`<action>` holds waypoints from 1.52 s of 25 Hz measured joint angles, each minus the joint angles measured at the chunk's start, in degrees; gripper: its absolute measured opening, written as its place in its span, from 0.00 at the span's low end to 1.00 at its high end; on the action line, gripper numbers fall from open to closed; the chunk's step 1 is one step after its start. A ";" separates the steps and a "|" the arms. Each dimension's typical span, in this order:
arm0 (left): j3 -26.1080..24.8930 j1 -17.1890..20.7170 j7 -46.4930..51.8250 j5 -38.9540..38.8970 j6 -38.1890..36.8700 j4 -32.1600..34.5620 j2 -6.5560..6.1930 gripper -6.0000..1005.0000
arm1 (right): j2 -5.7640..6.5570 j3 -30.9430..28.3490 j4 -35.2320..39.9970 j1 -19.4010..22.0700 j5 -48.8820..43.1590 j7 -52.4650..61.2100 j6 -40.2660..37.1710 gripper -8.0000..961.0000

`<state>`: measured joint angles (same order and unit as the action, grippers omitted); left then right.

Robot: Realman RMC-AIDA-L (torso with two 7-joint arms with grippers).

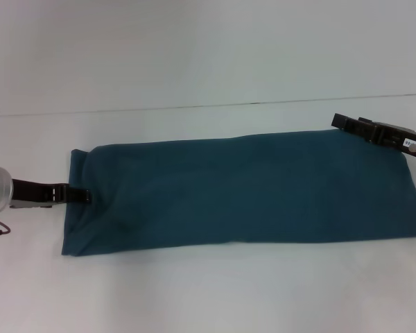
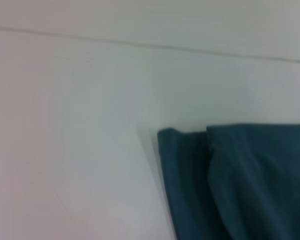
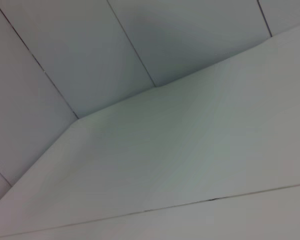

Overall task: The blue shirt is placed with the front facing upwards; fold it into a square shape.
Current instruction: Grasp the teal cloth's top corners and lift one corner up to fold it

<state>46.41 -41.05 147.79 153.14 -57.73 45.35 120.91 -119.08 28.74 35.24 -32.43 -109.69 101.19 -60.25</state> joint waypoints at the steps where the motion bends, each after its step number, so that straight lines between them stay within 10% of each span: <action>1: 0.00 -0.28 -0.01 0.07 0.13 -0.66 -0.12 0.64 | 0.00 0.00 0.00 0.00 0.00 0.00 -0.01 0.78; 9: 0.00 -1.34 -0.01 0.15 0.95 -2.94 -0.29 0.96 | 0.00 0.00 0.09 -0.05 0.00 0.05 -0.20 0.78; 38: -0.03 -5.12 -1.29 -0.83 0.48 -6.44 0.18 0.89 | 0.14 -0.13 0.18 0.12 -0.03 0.91 -1.92 0.78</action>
<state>46.38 -46.17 146.49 152.31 -57.25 38.91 121.09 -118.95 28.61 35.42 -32.31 -109.72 102.11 -62.18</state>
